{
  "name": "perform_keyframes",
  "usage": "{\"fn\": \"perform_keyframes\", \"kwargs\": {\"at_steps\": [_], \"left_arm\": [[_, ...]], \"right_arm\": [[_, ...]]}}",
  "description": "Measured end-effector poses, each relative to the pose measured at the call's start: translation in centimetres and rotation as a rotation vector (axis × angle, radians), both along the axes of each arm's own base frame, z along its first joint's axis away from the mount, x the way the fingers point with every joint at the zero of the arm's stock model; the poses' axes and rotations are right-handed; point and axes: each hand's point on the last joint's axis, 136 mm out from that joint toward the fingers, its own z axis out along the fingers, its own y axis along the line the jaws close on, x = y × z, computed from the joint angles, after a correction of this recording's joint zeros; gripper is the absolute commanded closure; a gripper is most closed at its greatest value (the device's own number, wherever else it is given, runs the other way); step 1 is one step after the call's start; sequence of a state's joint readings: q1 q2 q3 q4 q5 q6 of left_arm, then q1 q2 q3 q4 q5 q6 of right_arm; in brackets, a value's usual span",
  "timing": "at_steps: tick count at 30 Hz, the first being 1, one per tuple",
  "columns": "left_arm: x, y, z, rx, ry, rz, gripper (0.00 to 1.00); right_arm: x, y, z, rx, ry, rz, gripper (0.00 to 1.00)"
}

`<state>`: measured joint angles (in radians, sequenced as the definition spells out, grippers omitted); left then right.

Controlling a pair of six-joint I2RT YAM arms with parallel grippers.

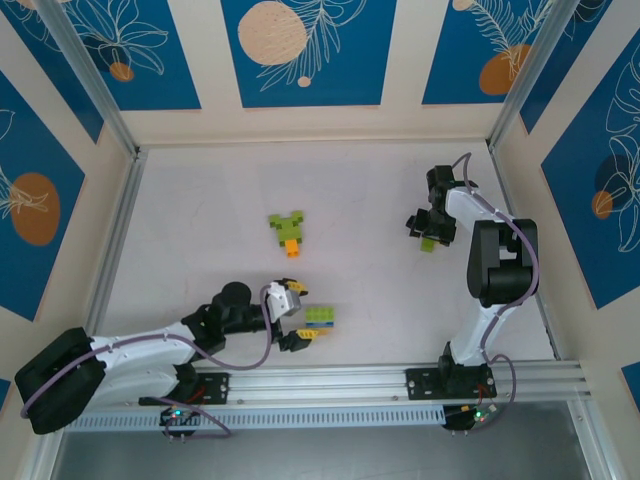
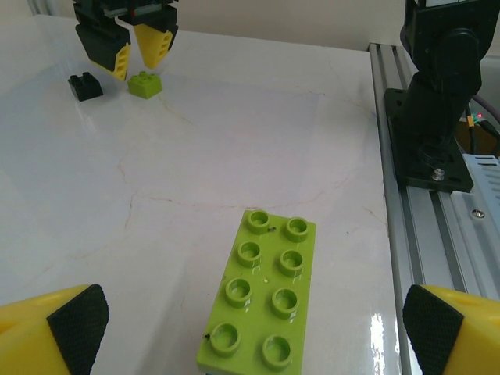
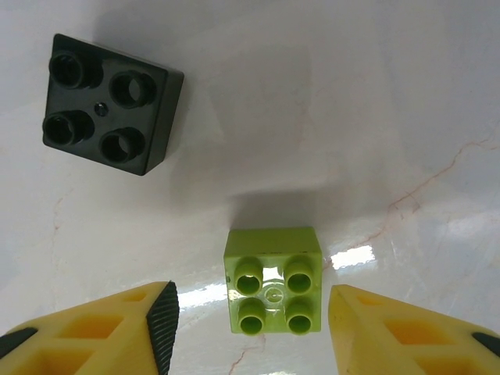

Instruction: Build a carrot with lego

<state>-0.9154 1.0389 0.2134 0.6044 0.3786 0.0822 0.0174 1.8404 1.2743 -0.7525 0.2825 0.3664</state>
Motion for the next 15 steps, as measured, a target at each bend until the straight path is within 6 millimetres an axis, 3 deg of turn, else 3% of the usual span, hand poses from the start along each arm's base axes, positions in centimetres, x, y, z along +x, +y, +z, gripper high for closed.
{"fn": "perform_keyframes", "kwargs": {"at_steps": [9, 15], "left_arm": [[-0.1, -0.4, -1.6, 0.032, 0.006, -0.026, 0.01], [-0.1, -0.4, -1.6, 0.027, -0.009, -0.029, 0.05]], "right_arm": [[-0.1, 0.0, 0.0, 0.003, 0.003, 0.001, 0.47], [-0.1, 0.1, 0.0, 0.003, 0.003, 0.002, 0.50]]}}
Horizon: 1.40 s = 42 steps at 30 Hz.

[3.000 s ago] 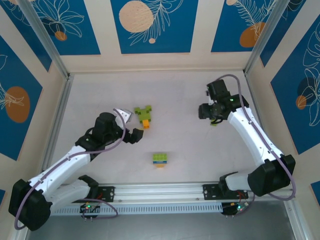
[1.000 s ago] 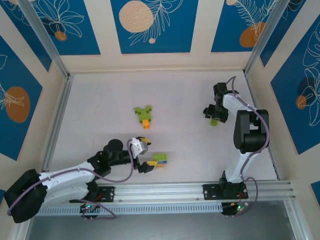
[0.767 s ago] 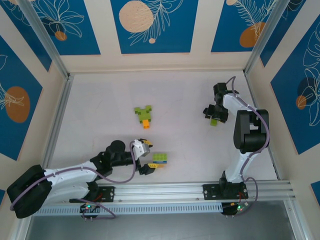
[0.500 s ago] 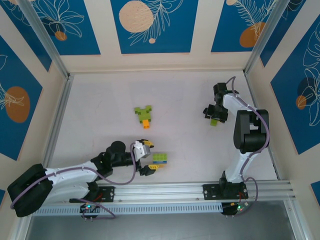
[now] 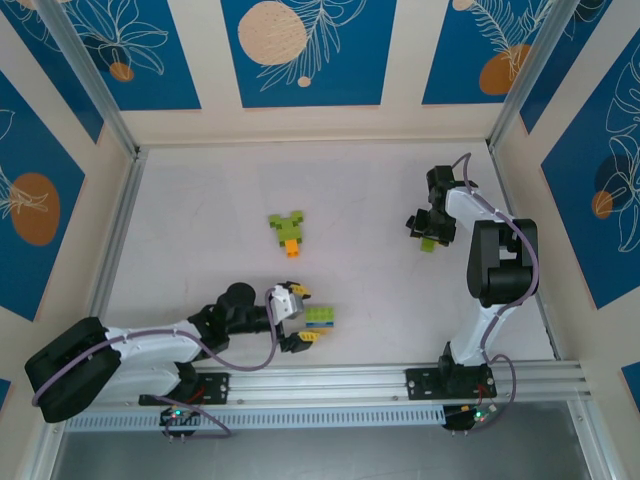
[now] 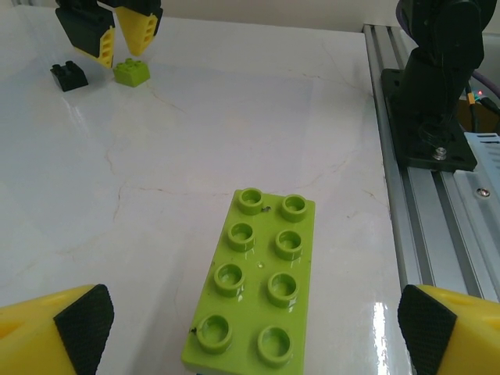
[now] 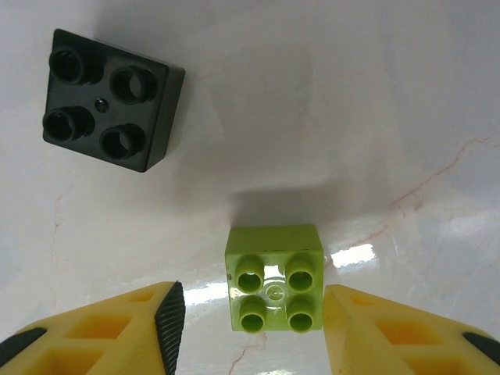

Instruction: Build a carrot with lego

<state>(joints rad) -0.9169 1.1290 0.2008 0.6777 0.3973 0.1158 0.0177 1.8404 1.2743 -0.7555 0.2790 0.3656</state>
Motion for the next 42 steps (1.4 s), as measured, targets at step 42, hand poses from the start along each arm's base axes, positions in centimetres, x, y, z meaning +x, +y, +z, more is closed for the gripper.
{"fn": "perform_keyframes", "kwargs": {"at_steps": [42], "left_arm": [[0.1, -0.3, -0.3, -0.043, -0.012, -0.069, 0.36]], "right_arm": [[0.0, 0.7, 0.0, 0.003, 0.000, 0.036, 0.57]]}}
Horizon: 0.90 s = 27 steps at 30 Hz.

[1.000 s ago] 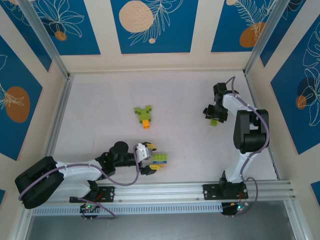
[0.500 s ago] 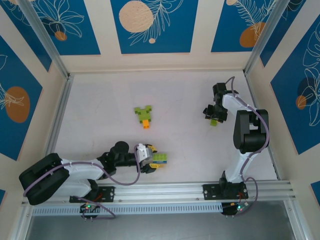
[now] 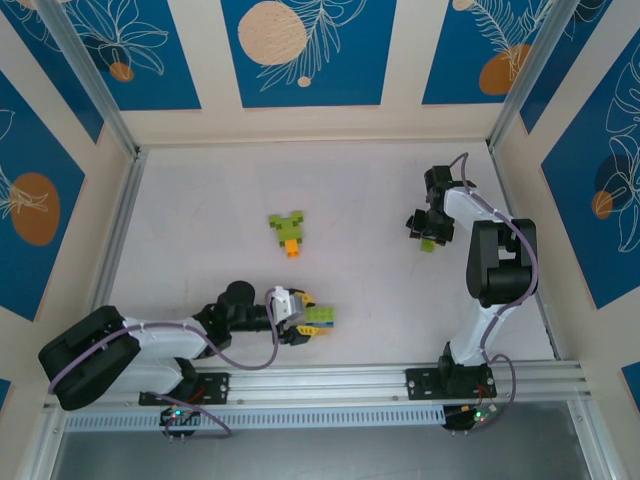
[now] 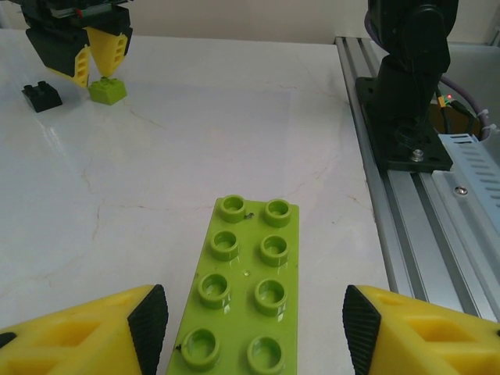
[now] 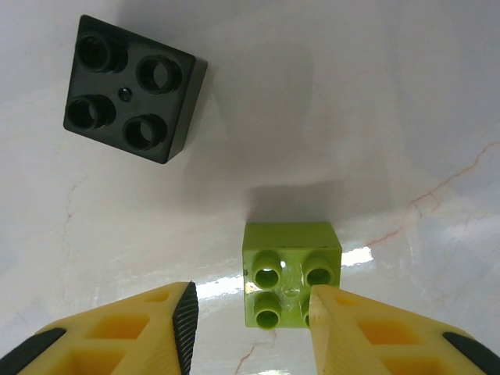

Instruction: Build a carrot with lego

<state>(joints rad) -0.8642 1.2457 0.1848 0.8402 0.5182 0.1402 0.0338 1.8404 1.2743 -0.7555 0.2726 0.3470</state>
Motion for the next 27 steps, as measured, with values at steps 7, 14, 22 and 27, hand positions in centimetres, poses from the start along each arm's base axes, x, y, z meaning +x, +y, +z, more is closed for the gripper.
{"fn": "perform_keyframes", "kwargs": {"at_steps": [7, 14, 22, 27], "left_arm": [[0.1, -0.1, -0.5, -0.003, 0.017, -0.012, 0.40], [0.1, -0.2, -0.7, -0.002, 0.024, -0.021, 0.45], [0.0, -0.2, -0.8, -0.002, 0.028, -0.027, 0.52], [0.0, -0.2, -1.1, 0.006, 0.037, -0.029, 0.53]], "right_arm": [[0.0, 0.1, 0.0, 0.000, 0.000, 0.003, 0.55], [-0.1, 0.2, 0.0, -0.002, 0.004, 0.005, 0.53], [-0.6, -0.1, 0.6, -0.016, 0.009, 0.003, 0.53], [-0.7, -0.1, 2.0, -0.015, -0.019, 0.002, 0.54]]}}
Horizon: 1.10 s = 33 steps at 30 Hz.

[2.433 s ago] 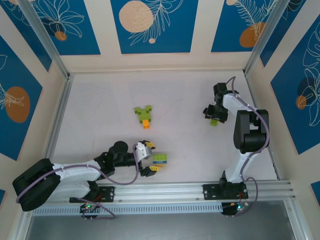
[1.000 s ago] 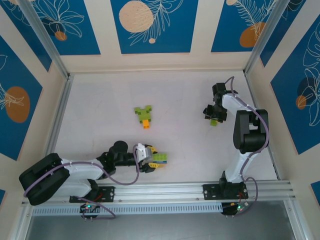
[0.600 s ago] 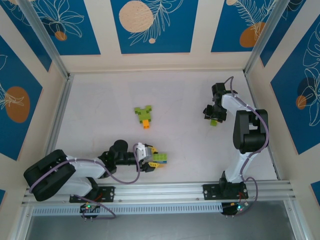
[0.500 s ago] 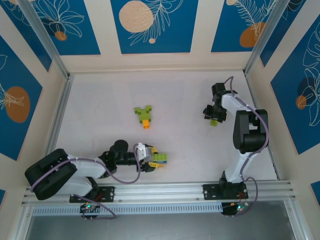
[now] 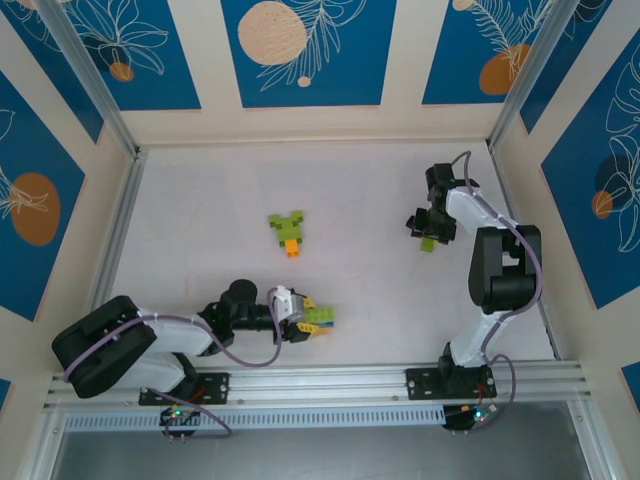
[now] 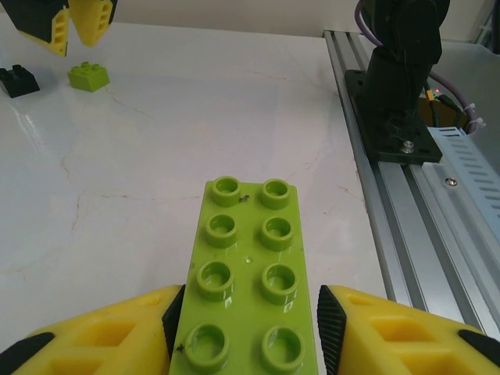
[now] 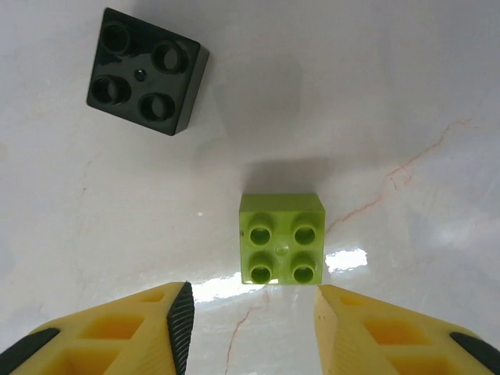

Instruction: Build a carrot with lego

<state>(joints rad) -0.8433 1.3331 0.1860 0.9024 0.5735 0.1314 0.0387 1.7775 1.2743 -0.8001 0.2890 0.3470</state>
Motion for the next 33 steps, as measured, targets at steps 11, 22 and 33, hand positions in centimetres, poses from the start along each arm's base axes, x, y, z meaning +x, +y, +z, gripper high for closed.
{"fn": "perform_keyframes", "kwargs": {"at_steps": [11, 22, 33], "left_arm": [[-0.1, -0.1, 0.1, -0.007, 0.001, -0.011, 0.59], [-0.2, -0.3, 0.4, -0.021, -0.005, -0.025, 0.57], [0.1, -0.4, 0.4, -0.029, -0.002, -0.035, 0.70]], "right_arm": [[-0.2, -0.8, 0.3, -0.003, -0.004, -0.021, 0.49], [-0.2, -0.9, -1.6, -0.004, 0.039, -0.020, 0.47], [0.0, -0.9, -1.6, -0.005, 0.027, -0.017, 0.45]]}}
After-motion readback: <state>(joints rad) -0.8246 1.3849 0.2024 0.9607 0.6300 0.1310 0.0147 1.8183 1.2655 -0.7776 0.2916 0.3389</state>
